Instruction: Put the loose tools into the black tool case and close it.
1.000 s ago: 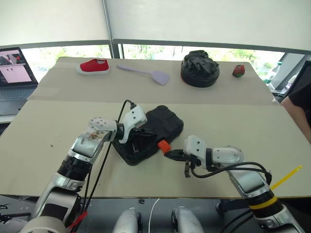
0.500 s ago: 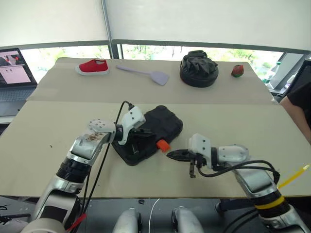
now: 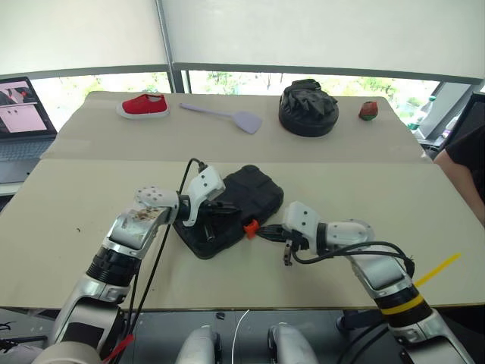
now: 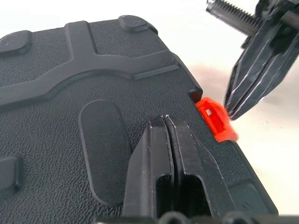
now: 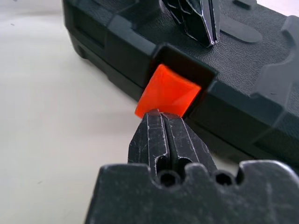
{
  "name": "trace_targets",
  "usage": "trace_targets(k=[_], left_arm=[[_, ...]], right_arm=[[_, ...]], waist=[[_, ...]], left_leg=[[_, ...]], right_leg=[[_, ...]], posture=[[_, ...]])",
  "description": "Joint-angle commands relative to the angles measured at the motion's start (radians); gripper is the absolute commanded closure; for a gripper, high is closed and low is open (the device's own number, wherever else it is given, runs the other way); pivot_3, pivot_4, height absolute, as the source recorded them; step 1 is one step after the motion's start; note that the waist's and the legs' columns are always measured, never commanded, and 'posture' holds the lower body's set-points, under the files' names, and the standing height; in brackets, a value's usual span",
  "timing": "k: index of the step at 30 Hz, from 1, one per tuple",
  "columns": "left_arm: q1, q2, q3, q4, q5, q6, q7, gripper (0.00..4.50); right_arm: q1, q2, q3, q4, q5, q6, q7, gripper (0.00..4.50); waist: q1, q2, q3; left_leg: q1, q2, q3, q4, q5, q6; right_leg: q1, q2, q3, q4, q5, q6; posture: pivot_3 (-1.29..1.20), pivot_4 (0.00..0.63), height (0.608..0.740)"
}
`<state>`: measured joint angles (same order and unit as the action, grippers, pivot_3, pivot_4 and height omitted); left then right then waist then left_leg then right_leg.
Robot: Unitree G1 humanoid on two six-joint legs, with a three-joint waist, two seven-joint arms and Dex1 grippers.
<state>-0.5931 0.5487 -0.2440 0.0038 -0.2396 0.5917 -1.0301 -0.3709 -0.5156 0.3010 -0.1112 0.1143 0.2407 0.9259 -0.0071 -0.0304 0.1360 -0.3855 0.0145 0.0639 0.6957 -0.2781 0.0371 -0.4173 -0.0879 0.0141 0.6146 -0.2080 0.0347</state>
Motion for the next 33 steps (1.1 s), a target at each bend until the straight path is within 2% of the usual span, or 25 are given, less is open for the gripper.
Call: trace_targets(k=[1,11,20,26,33], left_arm=[[0.047,0.027,-0.045,0.046,0.032,0.075,0.006,4.39],[0.055,0.041,-0.047,0.035,0.032,0.115,0.009,4.39],[0.061,0.05,-0.051,0.023,0.03,0.142,0.013,4.39],[0.067,0.05,-0.054,0.025,0.032,0.144,0.016,4.39],[0.074,0.055,-0.063,0.018,0.032,0.156,0.013,4.39]], right_arm=[[-0.022,0.024,-0.015,0.017,-0.005,-0.051,-0.016,4.5],[-0.035,0.124,-0.034,0.086,0.001,-0.113,-0.049,4.5],[-0.043,0.122,0.011,0.122,-0.047,0.0,-0.043,4.5],[-0.065,0.152,0.003,0.122,-0.043,-0.015,-0.051,4.5],[-0.069,0.129,-0.009,0.027,-0.021,0.077,-0.035,4.5]], waist=[[-0.003,0.0,0.0],[-0.016,0.0,0.0],[-0.013,0.0,0.0],[-0.012,0.0,0.0],[-0.012,0.0,0.0]], left_leg=[[0.0,0.0,0.0,0.0,0.0,0.0],[0.004,0.002,0.0,-0.001,0.0,0.0],[0.01,0.003,0.0,-0.002,0.0,0.0],[0.007,0.003,0.0,-0.002,0.0,0.0],[0.007,0.003,0.0,-0.002,0.0,0.0]], right_leg=[[0.0,0.0,0.0,0.0,0.0,0.0],[0.001,0.003,0.002,0.004,-0.001,-0.002],[0.001,0.004,0.003,0.011,-0.005,-0.007],[-0.001,0.004,0.003,0.011,-0.005,-0.007],[-0.001,0.004,0.003,0.011,-0.005,-0.007]], posture=[[0.0,0.15,0.74],[0.0,0.15,0.74],[0.0,0.15,0.74],[0.0,0.15,0.74],[0.0,0.15,0.74]])
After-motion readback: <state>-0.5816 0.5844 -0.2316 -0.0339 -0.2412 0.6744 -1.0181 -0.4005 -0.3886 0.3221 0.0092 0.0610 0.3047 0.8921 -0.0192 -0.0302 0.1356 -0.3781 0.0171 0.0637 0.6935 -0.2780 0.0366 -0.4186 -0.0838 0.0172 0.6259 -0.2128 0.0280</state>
